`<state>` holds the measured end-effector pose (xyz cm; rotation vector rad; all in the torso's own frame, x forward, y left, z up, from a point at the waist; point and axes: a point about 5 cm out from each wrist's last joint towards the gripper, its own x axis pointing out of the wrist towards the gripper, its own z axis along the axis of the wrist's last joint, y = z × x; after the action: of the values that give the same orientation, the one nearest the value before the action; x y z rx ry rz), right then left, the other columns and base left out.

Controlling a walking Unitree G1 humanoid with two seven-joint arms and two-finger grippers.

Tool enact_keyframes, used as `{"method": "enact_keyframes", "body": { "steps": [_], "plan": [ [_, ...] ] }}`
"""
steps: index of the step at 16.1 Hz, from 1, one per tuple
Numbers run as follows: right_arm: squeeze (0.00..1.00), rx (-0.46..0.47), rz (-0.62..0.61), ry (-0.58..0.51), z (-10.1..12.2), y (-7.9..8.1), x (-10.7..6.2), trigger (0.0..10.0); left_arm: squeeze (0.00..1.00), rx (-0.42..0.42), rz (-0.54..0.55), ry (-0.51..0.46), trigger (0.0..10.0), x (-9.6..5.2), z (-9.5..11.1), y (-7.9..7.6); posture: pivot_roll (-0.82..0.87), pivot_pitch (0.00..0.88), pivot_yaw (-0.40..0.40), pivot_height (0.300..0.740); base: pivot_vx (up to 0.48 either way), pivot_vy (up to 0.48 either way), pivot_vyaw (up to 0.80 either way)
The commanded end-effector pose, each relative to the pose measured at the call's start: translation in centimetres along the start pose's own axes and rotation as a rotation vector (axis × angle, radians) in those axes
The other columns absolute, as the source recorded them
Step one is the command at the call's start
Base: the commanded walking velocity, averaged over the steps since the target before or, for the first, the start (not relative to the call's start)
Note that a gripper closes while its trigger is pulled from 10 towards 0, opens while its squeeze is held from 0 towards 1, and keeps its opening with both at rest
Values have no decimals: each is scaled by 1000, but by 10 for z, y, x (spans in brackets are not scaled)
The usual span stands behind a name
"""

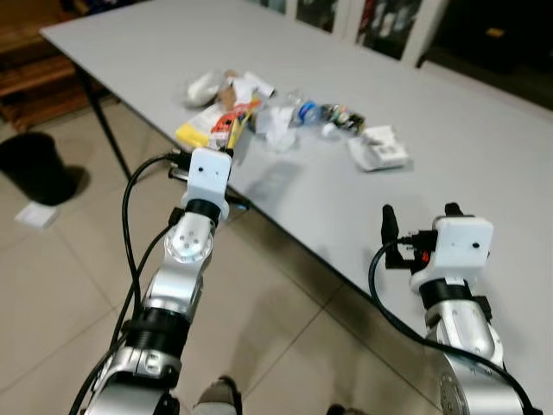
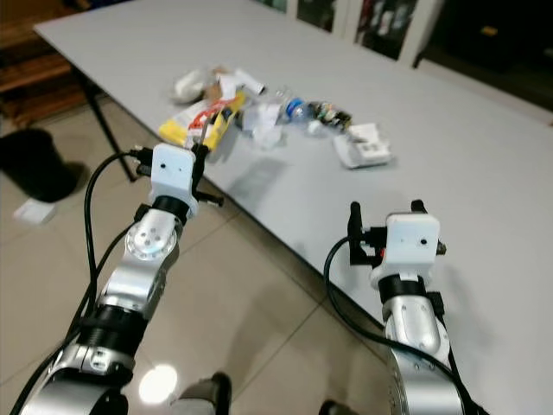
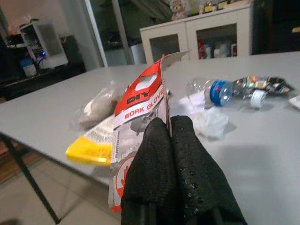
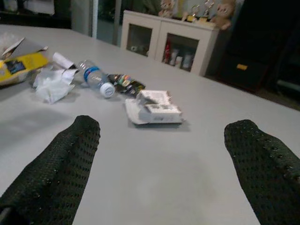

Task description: Picking trash to rubbish bin

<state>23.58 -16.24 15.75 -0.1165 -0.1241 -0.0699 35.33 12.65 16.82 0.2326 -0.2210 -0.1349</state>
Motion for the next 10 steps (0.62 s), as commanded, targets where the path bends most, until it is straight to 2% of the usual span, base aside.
{"method": "enact_keyframes", "body": {
  "steps": [1, 10],
  "plan": [
    [0, 6, -13, -6, 0, -3, 1, 10000, 0, -12, 13, 6, 0, 3, 1, 1, 134, 124, -35, 740, 469, 0, 0],
    [0, 6, -24, -21, 2, -4, 2, 10000, 0, -22, 13, -2, 0, 6, 4, -1, 136, 123, -34, 740, 468, 0, 0]
  ]
}}
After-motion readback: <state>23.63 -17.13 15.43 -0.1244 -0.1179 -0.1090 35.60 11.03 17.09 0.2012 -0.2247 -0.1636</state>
